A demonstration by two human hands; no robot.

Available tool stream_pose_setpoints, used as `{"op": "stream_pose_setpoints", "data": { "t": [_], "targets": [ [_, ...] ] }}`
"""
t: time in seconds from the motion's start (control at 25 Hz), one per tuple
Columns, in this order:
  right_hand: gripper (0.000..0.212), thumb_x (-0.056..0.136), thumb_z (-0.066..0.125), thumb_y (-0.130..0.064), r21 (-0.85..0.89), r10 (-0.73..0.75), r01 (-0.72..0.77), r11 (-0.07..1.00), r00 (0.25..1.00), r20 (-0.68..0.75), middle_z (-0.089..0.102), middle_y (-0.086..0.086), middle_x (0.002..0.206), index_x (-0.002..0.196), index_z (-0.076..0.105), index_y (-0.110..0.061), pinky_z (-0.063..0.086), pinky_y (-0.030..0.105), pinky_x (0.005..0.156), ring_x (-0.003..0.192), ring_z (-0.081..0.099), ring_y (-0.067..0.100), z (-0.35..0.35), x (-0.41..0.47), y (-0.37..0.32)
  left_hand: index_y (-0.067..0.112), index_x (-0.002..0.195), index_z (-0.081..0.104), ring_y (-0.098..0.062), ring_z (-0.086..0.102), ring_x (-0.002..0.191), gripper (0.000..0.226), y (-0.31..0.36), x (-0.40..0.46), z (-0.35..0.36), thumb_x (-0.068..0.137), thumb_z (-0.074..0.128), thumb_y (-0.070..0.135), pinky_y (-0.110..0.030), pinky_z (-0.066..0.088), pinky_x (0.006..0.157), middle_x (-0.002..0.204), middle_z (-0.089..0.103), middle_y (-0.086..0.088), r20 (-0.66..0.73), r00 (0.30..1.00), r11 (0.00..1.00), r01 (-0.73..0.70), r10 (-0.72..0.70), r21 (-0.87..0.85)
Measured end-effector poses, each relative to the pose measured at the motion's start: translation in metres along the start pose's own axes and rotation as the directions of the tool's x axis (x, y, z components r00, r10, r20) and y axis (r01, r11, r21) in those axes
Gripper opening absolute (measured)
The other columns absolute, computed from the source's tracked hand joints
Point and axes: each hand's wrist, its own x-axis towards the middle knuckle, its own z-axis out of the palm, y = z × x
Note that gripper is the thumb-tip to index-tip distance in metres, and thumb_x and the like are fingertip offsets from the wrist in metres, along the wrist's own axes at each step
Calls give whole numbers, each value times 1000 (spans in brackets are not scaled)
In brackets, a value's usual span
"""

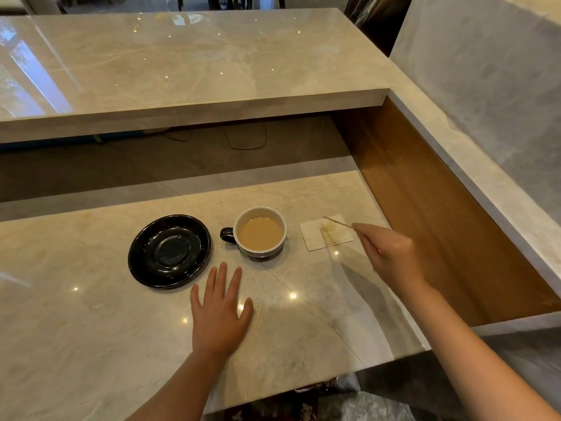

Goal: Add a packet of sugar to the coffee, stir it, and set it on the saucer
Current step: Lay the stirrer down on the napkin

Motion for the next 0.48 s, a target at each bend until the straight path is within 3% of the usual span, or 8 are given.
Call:
{"op": "stream_pose_setpoints", "data": {
  "t": [0.08, 0.16, 0.28, 0.48],
  "targets": [
    [16, 82, 63, -3, -76, -147, 153, 985, 986, 84, 75, 16, 89, 98, 67, 0, 61, 37, 63, 78, 72, 26, 6, -13, 7, 32, 147, 10, -16, -9, 143, 62, 0, -1, 0, 92, 34, 50, -53, -3, 115, 159, 1, -1, 4, 1000, 1000, 2, -2, -8],
    [27, 74, 71, 4, -125, -203, 221, 967, 969, 142, 74, 16, 91, 100, 67, 0, 61, 38, 60, 79, 72, 25, 10, -29, 16, 32, 147, 10, -15, -9, 143, 63, 1, -1, 1, 93, 37, 49, -53, -3, 115, 159, 1, -1, 2, 1000, 1000, 4, -4, -11],
    [38, 66, 78, 3, -80, -215, 238, 968, 951, 220, 73, 18, 95, 103, 66, 0, 61, 40, 67, 84, 71, 28, 13, -51, 25, 33, 147, 9, -15, -10, 143, 63, 0, 0, 0, 93, 37, 48, -52, -4, 115, 159, 0, 0, 2, 1000, 1000, 9, -9, -7],
    [37, 72, 76, -8, -63, -177, 209, 976, 927, 332, 71, 16, 105, 107, 65, -3, 59, 39, 79, 93, 68, 28, 16, -71, 32, 32, 147, 8, -15, -10, 143, 63, 0, 0, 0, 93, 36, 49, -53, -2, 115, 159, 0, -1, 4, 1000, 1000, 8, -9, 17]
  ]
}}
